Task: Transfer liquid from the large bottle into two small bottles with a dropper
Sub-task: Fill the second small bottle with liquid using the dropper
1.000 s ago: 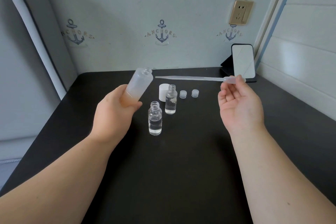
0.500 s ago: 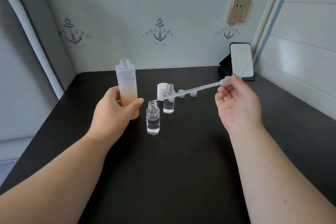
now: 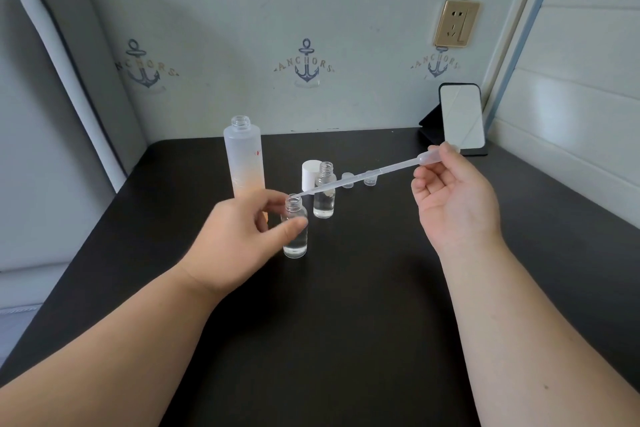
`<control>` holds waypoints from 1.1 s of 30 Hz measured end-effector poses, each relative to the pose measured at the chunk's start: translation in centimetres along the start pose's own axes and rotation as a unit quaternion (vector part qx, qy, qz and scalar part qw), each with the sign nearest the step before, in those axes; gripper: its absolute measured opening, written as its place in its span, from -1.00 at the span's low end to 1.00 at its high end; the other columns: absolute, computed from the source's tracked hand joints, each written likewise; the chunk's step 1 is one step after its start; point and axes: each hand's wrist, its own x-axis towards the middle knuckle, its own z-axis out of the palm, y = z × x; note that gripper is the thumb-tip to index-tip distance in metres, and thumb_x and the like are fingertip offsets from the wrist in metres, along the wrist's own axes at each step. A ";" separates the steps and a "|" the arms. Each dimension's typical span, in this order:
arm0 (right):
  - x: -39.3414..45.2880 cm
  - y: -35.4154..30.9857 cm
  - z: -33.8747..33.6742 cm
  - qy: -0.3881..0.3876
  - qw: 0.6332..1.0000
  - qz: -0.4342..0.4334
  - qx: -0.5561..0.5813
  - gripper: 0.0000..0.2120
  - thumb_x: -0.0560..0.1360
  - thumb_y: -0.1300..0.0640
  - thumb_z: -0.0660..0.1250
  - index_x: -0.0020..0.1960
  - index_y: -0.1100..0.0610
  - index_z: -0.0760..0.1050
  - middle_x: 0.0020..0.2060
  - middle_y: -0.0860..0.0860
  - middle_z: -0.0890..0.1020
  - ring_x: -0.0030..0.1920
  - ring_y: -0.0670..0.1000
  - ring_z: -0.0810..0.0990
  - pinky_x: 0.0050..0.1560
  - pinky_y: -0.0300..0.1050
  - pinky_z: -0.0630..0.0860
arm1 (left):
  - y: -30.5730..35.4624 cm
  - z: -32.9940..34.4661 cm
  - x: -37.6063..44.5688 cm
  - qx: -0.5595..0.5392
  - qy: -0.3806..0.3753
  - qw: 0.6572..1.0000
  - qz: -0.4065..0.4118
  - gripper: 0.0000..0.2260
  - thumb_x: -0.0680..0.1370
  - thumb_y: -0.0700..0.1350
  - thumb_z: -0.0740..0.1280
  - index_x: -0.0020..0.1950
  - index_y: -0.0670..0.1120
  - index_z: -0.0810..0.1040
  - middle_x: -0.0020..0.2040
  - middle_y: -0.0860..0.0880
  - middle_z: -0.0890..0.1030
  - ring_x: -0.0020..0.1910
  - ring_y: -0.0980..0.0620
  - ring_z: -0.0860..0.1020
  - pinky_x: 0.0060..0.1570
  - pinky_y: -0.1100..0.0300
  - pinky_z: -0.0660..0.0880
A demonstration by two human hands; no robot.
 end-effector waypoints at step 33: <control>-0.4 -0.2 0.5 0.012 1.000 -0.014 -0.020 -0.79 0.54 0.25 0.43 -0.25 0.15 0.72 -0.27 0.06 0.67 -0.34 -0.06 0.54 -0.31 -0.27 0.46 | -0.8 0.5 0.5 0.109 -0.026 0.990 0.087 -0.75 0.43 0.19 0.41 0.09 0.23 0.59 -0.13 0.26 0.59 -0.22 0.15 0.54 -0.26 0.39 0.42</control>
